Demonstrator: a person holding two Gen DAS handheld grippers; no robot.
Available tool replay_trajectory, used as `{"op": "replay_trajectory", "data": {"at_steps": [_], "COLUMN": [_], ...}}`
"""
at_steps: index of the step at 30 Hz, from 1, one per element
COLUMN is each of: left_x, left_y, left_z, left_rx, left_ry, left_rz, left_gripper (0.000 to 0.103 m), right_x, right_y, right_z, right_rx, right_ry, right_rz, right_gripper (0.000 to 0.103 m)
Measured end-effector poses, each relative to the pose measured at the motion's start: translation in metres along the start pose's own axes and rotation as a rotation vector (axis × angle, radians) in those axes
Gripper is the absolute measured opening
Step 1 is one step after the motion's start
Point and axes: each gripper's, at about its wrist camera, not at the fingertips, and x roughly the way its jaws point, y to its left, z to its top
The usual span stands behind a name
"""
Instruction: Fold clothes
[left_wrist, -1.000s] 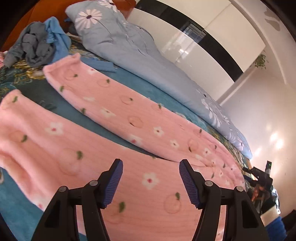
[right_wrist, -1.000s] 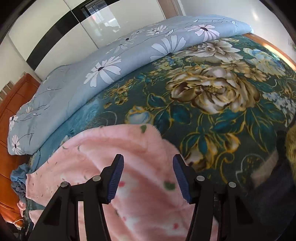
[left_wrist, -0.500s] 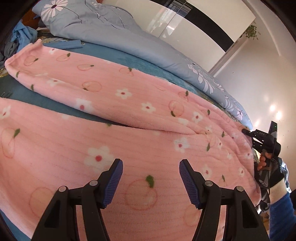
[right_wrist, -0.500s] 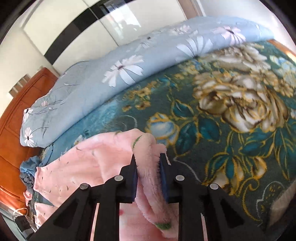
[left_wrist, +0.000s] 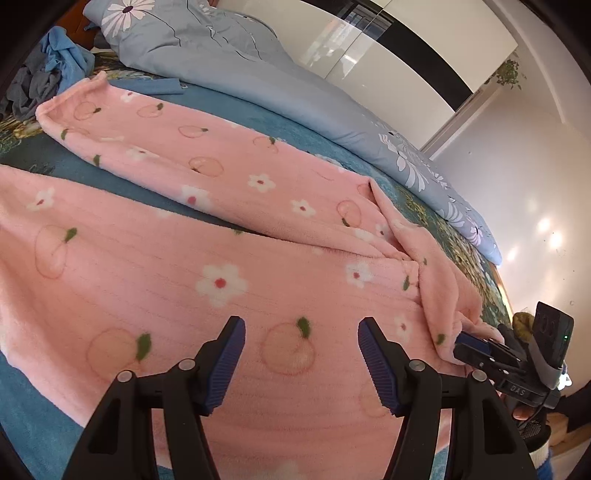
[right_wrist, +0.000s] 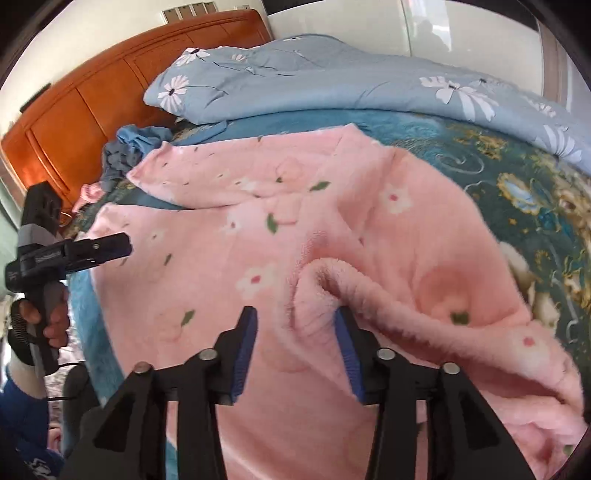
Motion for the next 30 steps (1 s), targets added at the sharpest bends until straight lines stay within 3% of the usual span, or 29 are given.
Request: {"op": "replay_trajectory", "data": {"at_steps": [2,9,13,16,20,24,27,30], "left_x": [-0.002,0.007,0.007,0.005,0.002,0.007,0.01,0.01], "left_y": [0.003,0.003,-0.006,-0.007,-0.005,-0.001,-0.005,-0.005], "left_z": [-0.003,-0.009,-0.01,-0.009,-0.008,-0.008,-0.01,-0.01], "left_rx": [-0.012,-0.054,-0.022,-0.013,-0.007,-0.027,-0.004,0.005], "left_ry": [-0.003,0.012,0.022,0.021,0.012,0.017,0.033,0.034], "left_rz": [-0.002,-0.029,-0.024,-0.021,-0.012,-0.015,-0.009,-0.003], "left_gripper": [0.067,0.068,0.068,0.068,0.068,0.068,0.068,0.068], "right_x": [-0.014,-0.05,-0.022,0.001,0.015,0.02,0.027,0.026], "right_y": [-0.008,-0.032,-0.016,-0.008,-0.005,-0.005,-0.011,-0.016], "right_z": [-0.007,0.001,0.018,0.026,0.019,0.01,0.013,0.024], "right_rx": [0.056,0.216,0.134,0.073,0.051,0.042,0.045,0.067], "right_ry": [-0.022,-0.132,-0.052,0.0,0.084,0.104,0.119,0.073], "right_rz": [0.045,0.064,0.068,0.018,0.02,0.046,0.006,-0.006], "right_gripper": [0.052,0.052,0.052,0.052,0.052,0.051,0.045,0.045]}}
